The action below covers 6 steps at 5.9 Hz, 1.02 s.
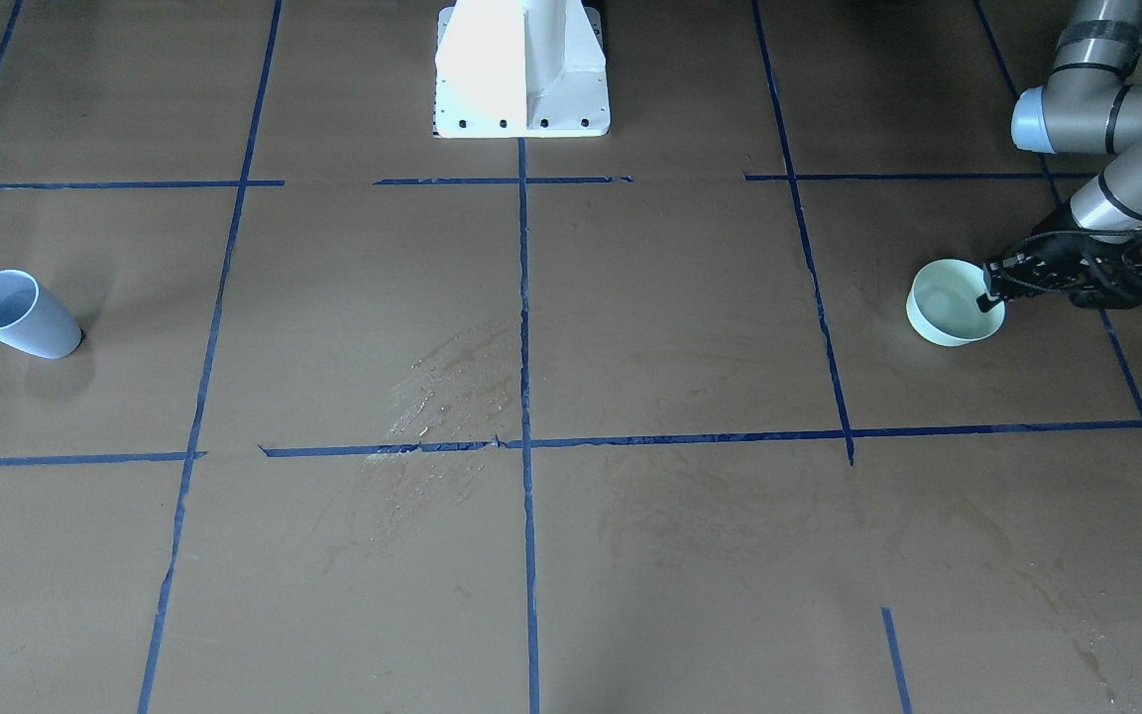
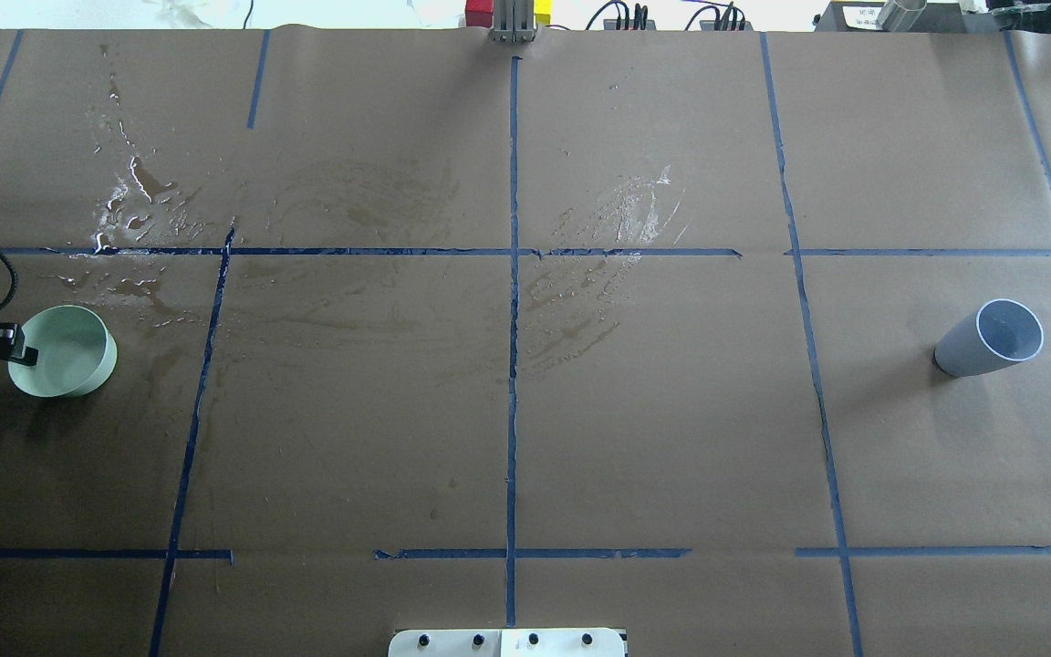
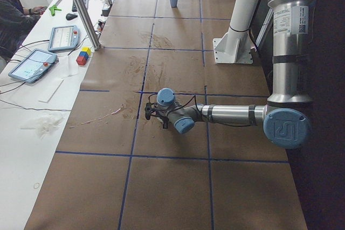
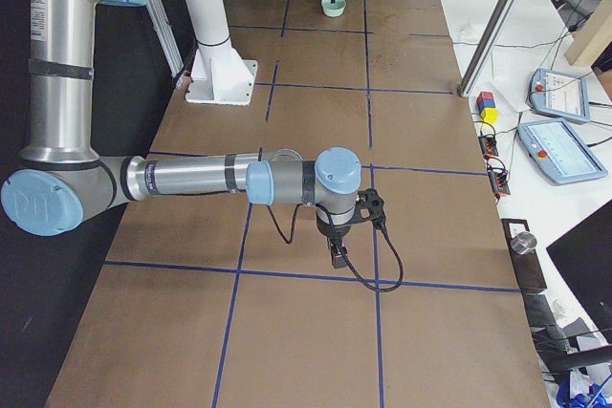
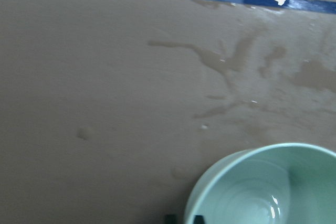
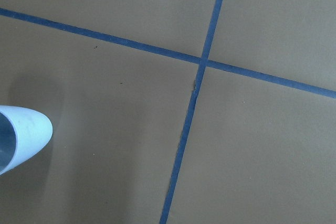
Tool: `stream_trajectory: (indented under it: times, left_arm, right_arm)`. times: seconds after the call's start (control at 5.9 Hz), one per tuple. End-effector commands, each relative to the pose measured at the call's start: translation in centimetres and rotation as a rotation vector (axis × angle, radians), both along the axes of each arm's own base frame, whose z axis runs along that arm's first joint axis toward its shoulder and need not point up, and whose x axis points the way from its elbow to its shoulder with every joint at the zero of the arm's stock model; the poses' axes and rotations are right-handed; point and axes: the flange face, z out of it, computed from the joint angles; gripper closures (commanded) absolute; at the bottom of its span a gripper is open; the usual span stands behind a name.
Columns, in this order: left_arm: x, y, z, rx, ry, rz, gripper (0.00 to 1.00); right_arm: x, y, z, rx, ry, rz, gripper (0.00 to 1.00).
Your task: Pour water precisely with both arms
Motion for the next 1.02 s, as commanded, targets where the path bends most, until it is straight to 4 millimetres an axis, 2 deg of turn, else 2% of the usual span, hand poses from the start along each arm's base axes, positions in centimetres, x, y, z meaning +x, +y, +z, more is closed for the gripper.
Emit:
stream_trajectory:
  times: [0.0,0.17,0.51,0.68,0.85]
  left_arm:
    - [2.1,-3.0,-5.5,-0.026,0.079,-0.055,1.0]
    - [4.0,-5.5,-10.9,-0.059,0.149,-0.121,1.0]
    - [13.1,-6.8,-20.7,-0.098,0.204,-0.088,0.99]
    - [18.8,-7.5,-28.0,-0.103,0.142,-0.11,0.99]
    - [26.5,-5.0,-34.1,-0.151,0.089,-0.127,0.99]
  right_arm:
    - [0.0,0.0,0.0,0.0,0.0,0.0,0.0]
    - [0.0,0.0,0.0,0.0,0.0,0.0,0.0]
    - [0.0,0.0,0.0,0.0,0.0,0.0,0.0]
    - [0.0,0.0,0.0,0.0,0.0,0.0,0.0]
    - [0.0,0.0,0.1,-0.002,0.0,0.0,0.0]
